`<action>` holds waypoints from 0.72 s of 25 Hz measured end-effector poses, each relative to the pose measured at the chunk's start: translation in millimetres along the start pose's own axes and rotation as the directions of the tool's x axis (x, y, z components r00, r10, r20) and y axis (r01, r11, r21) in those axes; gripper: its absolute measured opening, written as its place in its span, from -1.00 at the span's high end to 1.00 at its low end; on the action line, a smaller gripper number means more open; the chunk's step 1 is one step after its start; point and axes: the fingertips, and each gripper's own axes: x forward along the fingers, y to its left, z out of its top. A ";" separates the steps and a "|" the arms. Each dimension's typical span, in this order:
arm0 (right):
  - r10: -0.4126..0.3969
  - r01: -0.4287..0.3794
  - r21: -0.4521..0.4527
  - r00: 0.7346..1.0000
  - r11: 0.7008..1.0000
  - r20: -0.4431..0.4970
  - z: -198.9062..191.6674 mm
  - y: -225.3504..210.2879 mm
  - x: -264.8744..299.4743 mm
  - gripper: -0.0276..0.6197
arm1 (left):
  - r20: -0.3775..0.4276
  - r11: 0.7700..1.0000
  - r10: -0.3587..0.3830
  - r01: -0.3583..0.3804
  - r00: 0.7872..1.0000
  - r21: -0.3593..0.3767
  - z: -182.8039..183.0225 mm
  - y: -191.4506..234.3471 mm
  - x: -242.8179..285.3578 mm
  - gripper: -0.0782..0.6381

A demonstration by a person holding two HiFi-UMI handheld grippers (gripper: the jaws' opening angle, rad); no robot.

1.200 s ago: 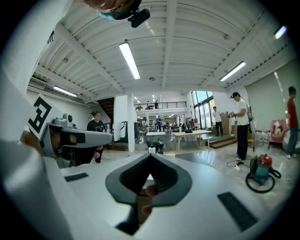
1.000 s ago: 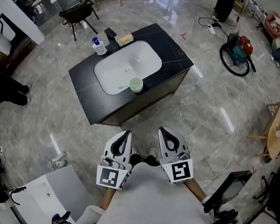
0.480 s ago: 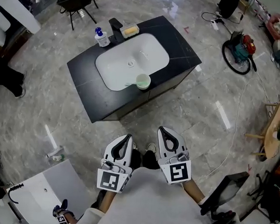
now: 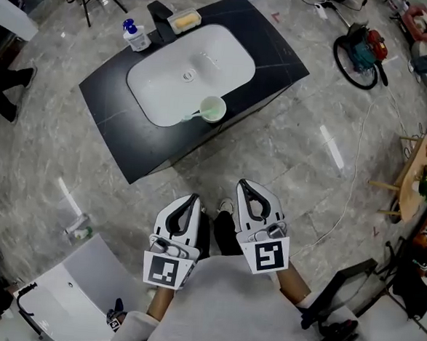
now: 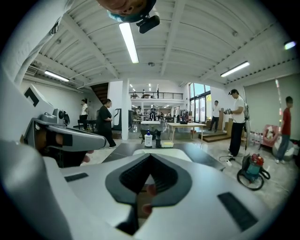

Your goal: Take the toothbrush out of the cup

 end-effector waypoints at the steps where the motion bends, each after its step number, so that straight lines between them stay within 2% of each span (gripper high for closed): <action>1: -0.004 0.004 -0.002 1.000 1.000 -0.004 -1.7 -0.7 2.5 0.90 | 0.000 1.000 -0.003 0.003 1.000 -0.005 -3.1 1.5 0.7 0.77; 4: -0.011 0.011 -0.002 1.000 1.000 -0.008 -6.2 -1.3 10.8 0.90 | -0.022 1.000 -0.007 0.007 1.000 -0.005 -9.7 6.7 3.8 0.77; 7: -0.013 0.013 -0.003 1.000 1.000 -0.013 -11.4 -0.9 18.7 0.90 | -0.009 1.000 -0.006 0.006 1.000 -0.015 -10.5 9.7 7.4 0.77; 8: -0.005 0.004 -0.034 0.999 0.999 -0.037 -15.8 -0.5 20.6 0.90 | 0.000 1.000 -0.004 0.004 1.000 -0.022 -10.7 10.5 8.2 0.77; 9: 0.014 -0.023 -0.104 0.996 0.994 -0.094 -24.2 0.5 21.5 0.90 | 0.005 1.000 -0.003 0.003 1.000 -0.030 -11.0 11.1 8.9 0.77; 11: 0.033 -0.096 -0.262 0.972 0.960 -0.233 -44.5 2.0 24.0 0.90 | -0.009 0.997 0.004 -0.005 1.000 -0.073 -13.7 11.6 10.4 0.77; 12: 0.025 -0.103 -0.294 0.966 0.950 -0.257 -49.7 1.5 27.6 0.90 | -0.026 0.994 0.011 -0.013 1.000 -0.109 -15.8 11.5 11.2 0.77; 14: 0.005 -0.087 -0.317 0.967 0.944 -0.253 -53.5 0.2 37.4 0.90 | -0.048 0.988 0.017 -0.024 0.999 -0.150 -19.2 11.2 12.2 0.77; 18: 0.021 -0.101 -0.345 0.973 0.933 -0.228 -56.1 2.5 59.1 0.90 | -0.049 0.992 0.013 -0.019 0.999 -0.123 -22.8 12.3 12.4 0.77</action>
